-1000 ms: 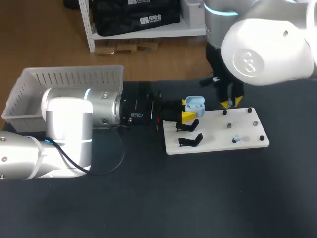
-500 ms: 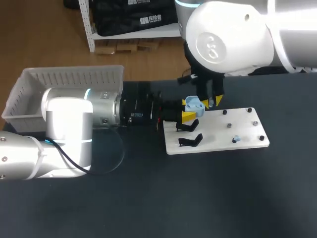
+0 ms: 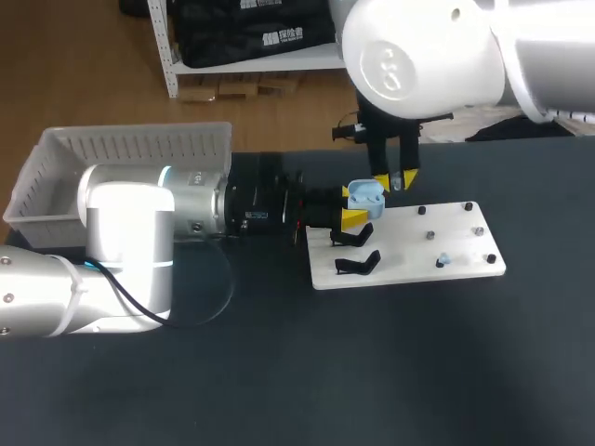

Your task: Pick up each earbud case from the left stands, insert the matching earbuds, close the lid, and place the case in the box.

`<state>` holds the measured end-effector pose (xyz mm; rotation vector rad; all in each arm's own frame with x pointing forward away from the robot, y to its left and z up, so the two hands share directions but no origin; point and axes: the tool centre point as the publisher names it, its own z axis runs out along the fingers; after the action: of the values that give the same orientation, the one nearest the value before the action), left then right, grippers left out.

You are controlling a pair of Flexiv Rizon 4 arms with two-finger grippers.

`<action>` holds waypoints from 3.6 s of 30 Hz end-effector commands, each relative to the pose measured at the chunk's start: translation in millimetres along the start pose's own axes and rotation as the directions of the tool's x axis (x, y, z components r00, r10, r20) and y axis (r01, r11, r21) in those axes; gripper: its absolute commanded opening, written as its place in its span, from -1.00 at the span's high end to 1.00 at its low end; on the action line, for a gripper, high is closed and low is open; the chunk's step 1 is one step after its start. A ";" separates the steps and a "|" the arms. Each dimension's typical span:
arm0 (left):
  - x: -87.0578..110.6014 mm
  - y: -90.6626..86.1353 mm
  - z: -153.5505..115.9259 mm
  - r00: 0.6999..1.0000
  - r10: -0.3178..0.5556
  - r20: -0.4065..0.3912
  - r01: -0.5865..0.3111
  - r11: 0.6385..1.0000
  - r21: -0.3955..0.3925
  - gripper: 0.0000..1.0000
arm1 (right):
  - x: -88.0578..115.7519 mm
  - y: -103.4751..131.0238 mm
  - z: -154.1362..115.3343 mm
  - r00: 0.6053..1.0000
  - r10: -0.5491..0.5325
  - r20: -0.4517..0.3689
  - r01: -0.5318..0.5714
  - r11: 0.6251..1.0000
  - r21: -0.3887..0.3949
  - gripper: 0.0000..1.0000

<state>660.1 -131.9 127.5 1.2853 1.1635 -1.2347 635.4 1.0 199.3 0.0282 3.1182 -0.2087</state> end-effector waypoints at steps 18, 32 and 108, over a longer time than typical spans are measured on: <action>1.3 -0.1 0.2 1.000 0.004 0.005 -0.004 1.000 -0.003 1.00 | 7.3 16.9 -3.8 0.921 0.363 -0.140 -0.383 0.909 -0.166 1.00; 1.3 -0.1 0.2 1.000 0.004 0.005 -0.004 1.000 -0.003 1.00 | -0.3 19.3 -4.7 0.863 0.496 -0.096 -0.505 0.856 -0.114 1.00; 1.3 -0.1 0.2 1.000 0.004 0.005 -0.004 1.000 -0.003 1.00 | -17.4 31.2 24.6 0.824 0.554 -0.122 -0.562 0.826 -0.042 1.00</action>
<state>660.0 -132.1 127.4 1.2855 1.1630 -1.2352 652.6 26.5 171.2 0.9647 3.0392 -0.0624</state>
